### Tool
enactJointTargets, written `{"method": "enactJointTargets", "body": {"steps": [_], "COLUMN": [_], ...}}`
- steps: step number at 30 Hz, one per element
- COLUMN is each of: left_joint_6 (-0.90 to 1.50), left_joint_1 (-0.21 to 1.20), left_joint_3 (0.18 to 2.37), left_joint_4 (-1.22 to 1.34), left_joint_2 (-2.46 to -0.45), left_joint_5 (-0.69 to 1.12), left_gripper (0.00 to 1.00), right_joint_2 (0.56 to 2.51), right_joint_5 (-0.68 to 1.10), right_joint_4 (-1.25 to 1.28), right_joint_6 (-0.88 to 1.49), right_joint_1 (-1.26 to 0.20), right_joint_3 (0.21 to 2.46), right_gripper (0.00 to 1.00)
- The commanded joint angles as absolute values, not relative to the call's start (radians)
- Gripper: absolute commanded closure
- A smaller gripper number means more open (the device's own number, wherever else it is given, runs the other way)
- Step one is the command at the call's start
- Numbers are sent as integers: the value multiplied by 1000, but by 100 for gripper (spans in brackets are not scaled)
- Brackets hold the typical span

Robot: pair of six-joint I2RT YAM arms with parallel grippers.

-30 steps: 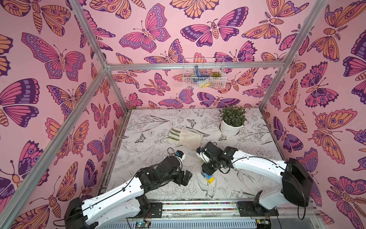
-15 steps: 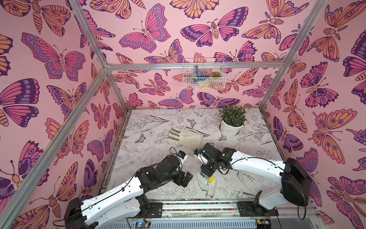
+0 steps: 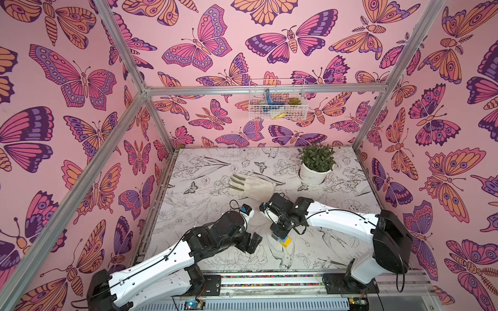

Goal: Assemble a giraffe with lego
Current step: Assemble the lego brick with the lego brick.

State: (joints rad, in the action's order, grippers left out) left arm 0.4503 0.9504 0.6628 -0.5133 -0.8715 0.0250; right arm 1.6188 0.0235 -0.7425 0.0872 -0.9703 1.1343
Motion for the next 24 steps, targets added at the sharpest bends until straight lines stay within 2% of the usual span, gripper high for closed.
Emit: {"method": "enactJointTargets", "body": {"steps": [1, 5, 12, 18, 21, 22, 24], "left_joint_6": [462, 487, 595, 712, 748, 756, 759], "left_joint_1": [959, 958, 946, 866, 826, 818, 805], "left_joint_3": [647, 642, 621, 602, 610, 615, 631], "left_joint_4": [-528, -534, -576, -642, -713, -731, -767], "left_joint_2": [-855, -839, -798, -724, -729, -737, -763], "left_joint_5": [3, -12, -74, -78, -65, -59, -42], "left_gripper": [0, 0, 0, 0, 0, 0, 0], "right_joint_2": [1714, 1715, 1643, 1603, 1593, 1586, 1554], "right_joint_5": [42, 88, 160, 198, 189, 187, 184], "right_joint_4": [-846, -824, -768, -756, -753, -745, -716], "right_joint_6": [41, 16, -71, -157, -170, -165, -141], "right_joint_1": [-980, -980, -980, -980, -980, -979, -974], "right_joint_3": [1087, 1069, 1048, 1017, 1012, 1011, 1006], "right_gripper": [100, 100, 94, 87, 78, 71, 51]}}
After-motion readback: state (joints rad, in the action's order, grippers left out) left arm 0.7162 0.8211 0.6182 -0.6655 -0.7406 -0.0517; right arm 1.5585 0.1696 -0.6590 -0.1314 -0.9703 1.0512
